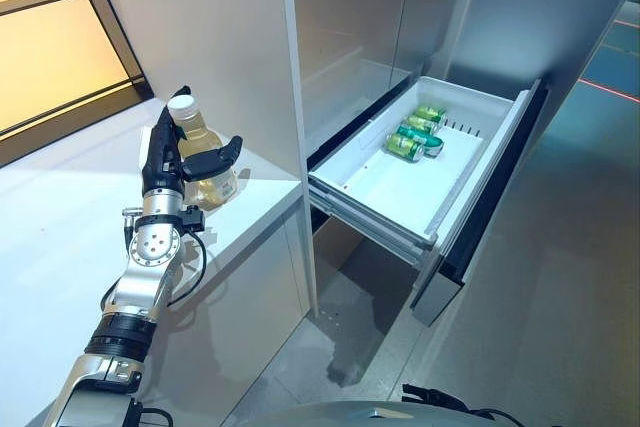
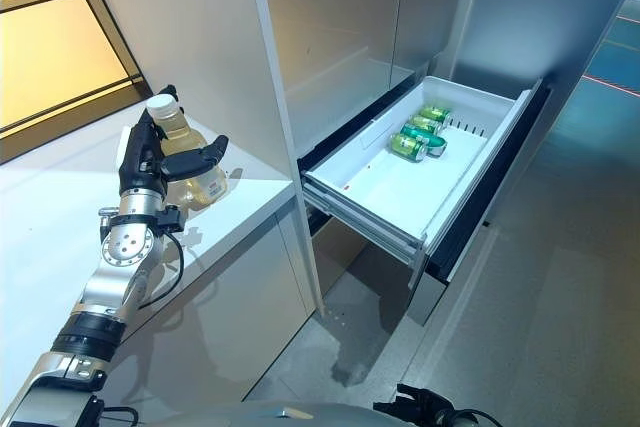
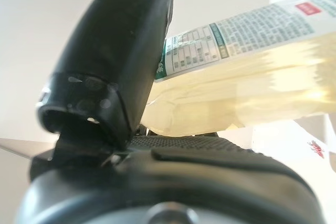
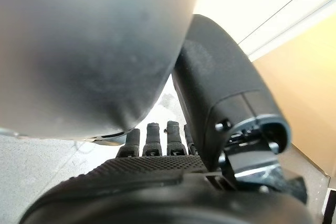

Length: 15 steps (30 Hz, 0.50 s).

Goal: Put drinks into fridge and close the fridge

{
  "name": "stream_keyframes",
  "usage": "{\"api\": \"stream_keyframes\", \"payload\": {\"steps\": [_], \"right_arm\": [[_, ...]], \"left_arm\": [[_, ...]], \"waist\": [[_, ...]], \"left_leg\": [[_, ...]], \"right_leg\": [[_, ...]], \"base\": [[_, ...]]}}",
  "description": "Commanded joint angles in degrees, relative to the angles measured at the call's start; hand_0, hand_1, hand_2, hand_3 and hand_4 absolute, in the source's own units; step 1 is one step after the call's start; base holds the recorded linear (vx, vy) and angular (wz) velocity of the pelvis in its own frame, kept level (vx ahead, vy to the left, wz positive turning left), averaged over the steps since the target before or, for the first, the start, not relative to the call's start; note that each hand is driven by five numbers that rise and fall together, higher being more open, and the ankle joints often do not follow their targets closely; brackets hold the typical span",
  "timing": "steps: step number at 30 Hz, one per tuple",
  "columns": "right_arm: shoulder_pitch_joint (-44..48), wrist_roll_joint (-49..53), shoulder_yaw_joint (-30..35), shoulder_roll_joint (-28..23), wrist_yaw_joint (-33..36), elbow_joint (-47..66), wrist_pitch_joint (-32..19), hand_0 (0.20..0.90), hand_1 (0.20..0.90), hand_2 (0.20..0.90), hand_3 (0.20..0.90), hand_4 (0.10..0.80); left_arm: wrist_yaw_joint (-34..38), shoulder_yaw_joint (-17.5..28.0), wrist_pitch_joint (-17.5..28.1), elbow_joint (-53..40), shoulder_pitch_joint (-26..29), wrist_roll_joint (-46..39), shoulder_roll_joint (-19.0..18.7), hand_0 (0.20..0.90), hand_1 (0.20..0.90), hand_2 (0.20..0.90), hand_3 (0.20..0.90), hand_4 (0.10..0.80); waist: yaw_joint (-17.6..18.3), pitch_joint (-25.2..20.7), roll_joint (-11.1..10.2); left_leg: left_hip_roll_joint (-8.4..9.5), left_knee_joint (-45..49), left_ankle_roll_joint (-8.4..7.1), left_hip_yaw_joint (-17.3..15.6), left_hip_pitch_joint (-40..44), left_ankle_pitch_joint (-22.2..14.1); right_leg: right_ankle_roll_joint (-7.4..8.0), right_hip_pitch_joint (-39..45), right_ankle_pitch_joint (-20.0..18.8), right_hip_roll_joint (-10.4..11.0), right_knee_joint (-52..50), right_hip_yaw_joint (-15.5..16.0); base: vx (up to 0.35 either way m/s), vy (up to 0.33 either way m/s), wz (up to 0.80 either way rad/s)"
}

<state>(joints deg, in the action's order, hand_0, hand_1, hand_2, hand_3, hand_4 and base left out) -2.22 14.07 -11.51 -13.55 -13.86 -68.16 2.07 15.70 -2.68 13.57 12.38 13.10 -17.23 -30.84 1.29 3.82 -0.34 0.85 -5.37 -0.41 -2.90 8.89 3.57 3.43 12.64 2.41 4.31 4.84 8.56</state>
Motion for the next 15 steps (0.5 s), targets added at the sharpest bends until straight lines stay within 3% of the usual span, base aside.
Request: {"api": "stream_keyframes", "payload": {"steps": [1, 15], "right_arm": [[1.0, -1.9, -0.6, -0.6, -1.4, 0.1, 0.0, 0.900, 0.900, 0.900, 0.900, 0.800], [0.7, -2.0, -0.5, -0.6, -1.4, 0.4, 0.1, 0.900, 0.900, 0.900, 0.900, 0.800]], "left_arm": [[1.0, 1.7, 3.1, 1.2, 6.0, 1.7, -0.8, 0.900, 0.900, 0.900, 0.900, 0.800], [0.9, 1.5, 2.1, 1.0, 5.8, 1.8, -0.8, 0.900, 0.900, 0.900, 0.900, 0.800]], "waist": [[0.4, 0.5, 1.8], [0.5, 0.5, 1.8]], "left_leg": [[2.29, 1.7, 2.41, -2.1, 2.6, -8.9], [2.30, 1.8, 2.36, -2.1, 2.6, -9.0]], "right_leg": [[0.14, -4.3, 4.5, -4.4, -7.5, -0.9], [0.14, -4.4, 4.6, -4.5, -7.5, -1.0]], "base": [[0.000, 0.000, 0.00], [0.000, 0.000, 0.00]]}}
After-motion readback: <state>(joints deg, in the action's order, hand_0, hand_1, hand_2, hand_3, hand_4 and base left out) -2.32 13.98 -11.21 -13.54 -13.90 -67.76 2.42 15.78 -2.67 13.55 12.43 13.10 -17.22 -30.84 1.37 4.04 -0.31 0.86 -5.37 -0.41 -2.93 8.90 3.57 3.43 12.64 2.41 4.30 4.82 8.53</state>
